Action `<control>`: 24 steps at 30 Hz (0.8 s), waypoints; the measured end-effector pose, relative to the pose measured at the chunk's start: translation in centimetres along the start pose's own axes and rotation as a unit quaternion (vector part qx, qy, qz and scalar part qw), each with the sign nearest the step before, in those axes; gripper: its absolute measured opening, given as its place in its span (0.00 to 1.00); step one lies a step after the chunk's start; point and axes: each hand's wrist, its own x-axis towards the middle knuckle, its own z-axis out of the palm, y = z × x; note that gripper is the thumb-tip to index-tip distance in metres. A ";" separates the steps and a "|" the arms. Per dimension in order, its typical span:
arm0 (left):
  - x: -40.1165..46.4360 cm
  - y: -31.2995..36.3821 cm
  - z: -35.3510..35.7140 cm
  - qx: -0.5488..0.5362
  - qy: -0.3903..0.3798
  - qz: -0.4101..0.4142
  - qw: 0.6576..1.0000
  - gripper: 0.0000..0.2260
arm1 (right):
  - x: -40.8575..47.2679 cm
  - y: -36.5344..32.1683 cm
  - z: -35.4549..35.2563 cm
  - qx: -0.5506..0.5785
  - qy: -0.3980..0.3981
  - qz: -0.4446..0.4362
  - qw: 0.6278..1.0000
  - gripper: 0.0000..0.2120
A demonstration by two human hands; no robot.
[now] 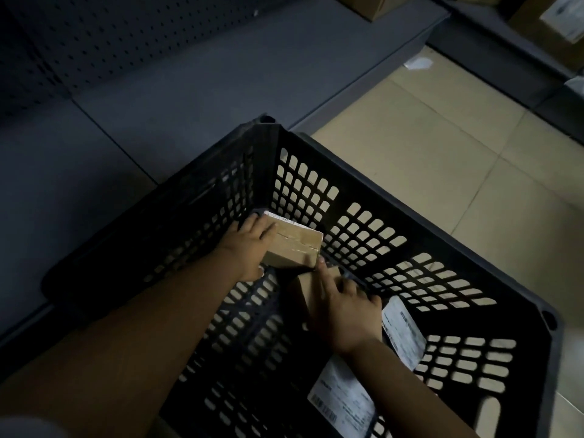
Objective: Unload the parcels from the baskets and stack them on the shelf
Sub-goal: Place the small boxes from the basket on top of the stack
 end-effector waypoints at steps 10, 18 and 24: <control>1.0 0.7 0.3 0.003 0.052 -0.030 0.998 0.46 | 0.1 -0.5 -0.3 -0.012 -0.010 0.009 1.000 0.51; -5.5 0.1 -2.5 -0.024 0.028 -0.079 0.996 0.43 | -1.1 -0.8 -1.1 0.019 0.006 0.024 1.000 0.49; -13.9 0.7 -6.5 -0.077 0.131 -0.052 0.987 0.41 | -5.6 -1.6 -4.8 0.054 0.111 -0.018 0.992 0.46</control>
